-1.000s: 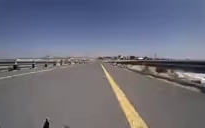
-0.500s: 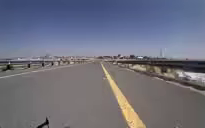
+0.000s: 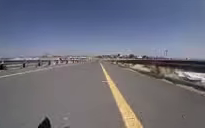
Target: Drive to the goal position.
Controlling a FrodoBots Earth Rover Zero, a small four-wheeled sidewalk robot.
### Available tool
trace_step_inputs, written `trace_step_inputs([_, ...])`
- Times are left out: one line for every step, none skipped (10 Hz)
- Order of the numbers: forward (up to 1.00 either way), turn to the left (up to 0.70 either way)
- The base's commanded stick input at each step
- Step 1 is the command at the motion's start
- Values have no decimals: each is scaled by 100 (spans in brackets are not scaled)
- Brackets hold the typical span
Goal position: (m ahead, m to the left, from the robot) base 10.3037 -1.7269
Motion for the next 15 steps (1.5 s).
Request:
trace_step_inputs([100, 0])
trace_step_inputs([100, 0])
trace_step_inputs([100, 0])
trace_step_inputs([100, 0])
trace_step_inputs([100, 0])
trace_step_inputs([100, 0])
trace_step_inputs([100, 0])
trace_step_inputs([100, 0])
trace_step_inputs([100, 5])
trace_step_inputs([100, 17])
trace_step_inputs([100, 0])
trace_step_inputs([100, 0])
trace_step_inputs([100, 0])
trace_step_inputs([100, 0])
trace_step_inputs([100, 0])
